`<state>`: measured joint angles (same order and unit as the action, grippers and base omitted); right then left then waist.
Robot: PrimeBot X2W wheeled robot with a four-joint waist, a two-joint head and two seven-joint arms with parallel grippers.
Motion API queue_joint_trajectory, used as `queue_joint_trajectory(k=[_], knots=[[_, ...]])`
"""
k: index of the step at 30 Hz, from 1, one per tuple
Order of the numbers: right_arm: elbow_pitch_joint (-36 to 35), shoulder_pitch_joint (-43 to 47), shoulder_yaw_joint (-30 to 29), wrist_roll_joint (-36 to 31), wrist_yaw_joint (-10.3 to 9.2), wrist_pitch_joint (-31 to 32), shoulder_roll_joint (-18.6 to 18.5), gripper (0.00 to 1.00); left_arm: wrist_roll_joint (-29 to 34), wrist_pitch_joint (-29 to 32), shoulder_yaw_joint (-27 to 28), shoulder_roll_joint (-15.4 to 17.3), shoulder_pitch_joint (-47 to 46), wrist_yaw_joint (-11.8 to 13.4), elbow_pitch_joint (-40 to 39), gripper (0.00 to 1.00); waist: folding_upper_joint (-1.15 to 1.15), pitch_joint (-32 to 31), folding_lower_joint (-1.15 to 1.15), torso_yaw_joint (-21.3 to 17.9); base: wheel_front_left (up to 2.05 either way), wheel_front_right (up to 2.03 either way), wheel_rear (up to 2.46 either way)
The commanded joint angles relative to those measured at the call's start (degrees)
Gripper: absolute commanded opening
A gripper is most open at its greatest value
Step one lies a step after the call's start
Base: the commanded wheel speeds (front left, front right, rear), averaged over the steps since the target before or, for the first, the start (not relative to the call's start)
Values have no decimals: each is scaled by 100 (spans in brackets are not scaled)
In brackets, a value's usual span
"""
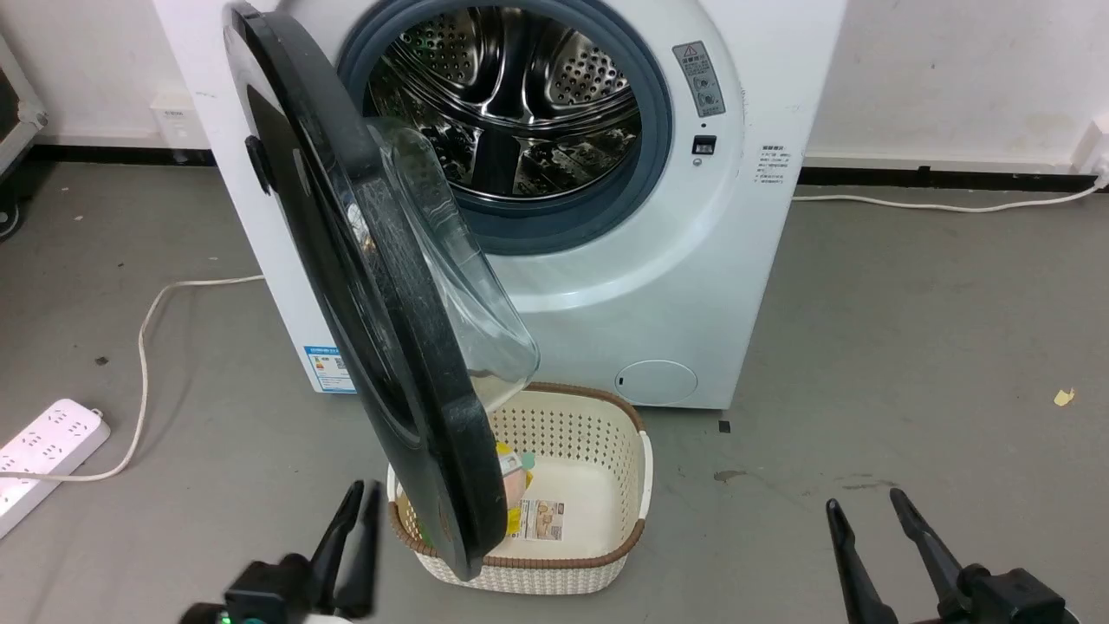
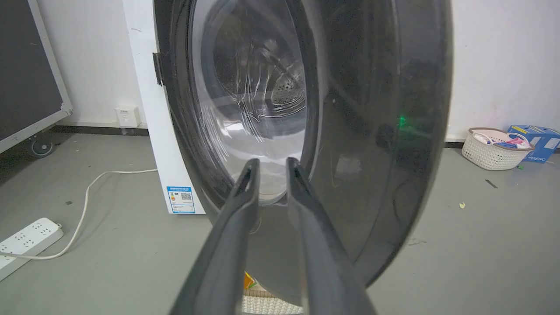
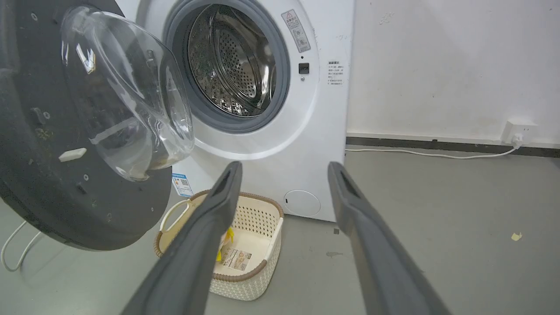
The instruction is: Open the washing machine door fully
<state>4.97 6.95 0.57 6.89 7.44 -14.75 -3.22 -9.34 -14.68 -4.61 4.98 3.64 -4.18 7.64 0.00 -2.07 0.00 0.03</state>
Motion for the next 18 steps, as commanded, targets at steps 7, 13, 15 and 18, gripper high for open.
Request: queue_joint_trajectory(k=[7,13,15,18], knots=[[-115,-66,-62,80,5,-25,34,100,-228,-31,655,-141,-255,294,-1200,0,0,23,0,58,0,0,0],[-122,-130,4,123,5,-25,34,100,-606,-31,989,-195,-1193,221,-2464,0,0,33,0,45,0,0,0],[-111,-132,20,124,5,-25,34,100,-830,-31,821,-198,-1381,179,-2611,0,0,27,0,29,0,0,0],[-95,-142,37,187,5,-25,34,100,-778,143,378,-199,-1544,94,-2724,0,0,29,0,-2,0,0,0]])
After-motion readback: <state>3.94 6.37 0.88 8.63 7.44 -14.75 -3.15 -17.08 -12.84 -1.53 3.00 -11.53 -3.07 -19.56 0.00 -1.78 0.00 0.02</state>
